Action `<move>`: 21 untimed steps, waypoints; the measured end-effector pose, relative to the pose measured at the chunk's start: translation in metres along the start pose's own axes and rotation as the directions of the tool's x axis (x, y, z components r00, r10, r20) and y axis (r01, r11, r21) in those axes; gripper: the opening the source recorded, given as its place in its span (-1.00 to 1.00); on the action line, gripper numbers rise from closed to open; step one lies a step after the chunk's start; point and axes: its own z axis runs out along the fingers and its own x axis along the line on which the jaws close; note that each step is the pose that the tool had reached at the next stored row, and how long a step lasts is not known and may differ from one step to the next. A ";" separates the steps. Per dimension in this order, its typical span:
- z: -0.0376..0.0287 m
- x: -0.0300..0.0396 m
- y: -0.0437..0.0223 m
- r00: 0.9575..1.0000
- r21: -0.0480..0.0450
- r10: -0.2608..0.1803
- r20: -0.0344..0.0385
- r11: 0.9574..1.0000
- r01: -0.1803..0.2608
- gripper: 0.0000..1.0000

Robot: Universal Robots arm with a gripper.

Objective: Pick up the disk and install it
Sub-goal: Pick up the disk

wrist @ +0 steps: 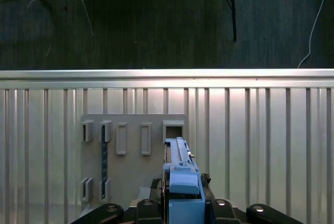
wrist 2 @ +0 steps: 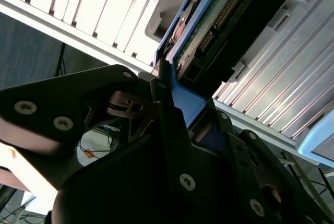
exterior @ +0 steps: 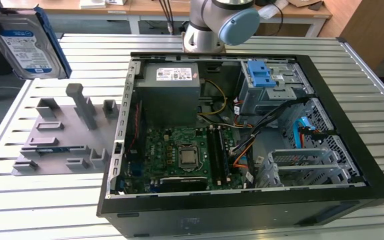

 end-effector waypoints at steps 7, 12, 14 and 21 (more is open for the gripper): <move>-0.0055 0.0000 0.0000 1.000 0.000 0.000 0.000 1.000 0.000 -0.27; -0.0094 0.0001 -0.0001 1.000 0.000 0.000 0.000 1.000 0.000 -0.27; -0.0109 0.0001 -0.0001 1.000 0.000 0.000 0.000 1.000 0.000 -0.27; -0.0161 0.0001 -0.0001 1.000 0.000 0.000 0.000 1.000 0.000 -0.27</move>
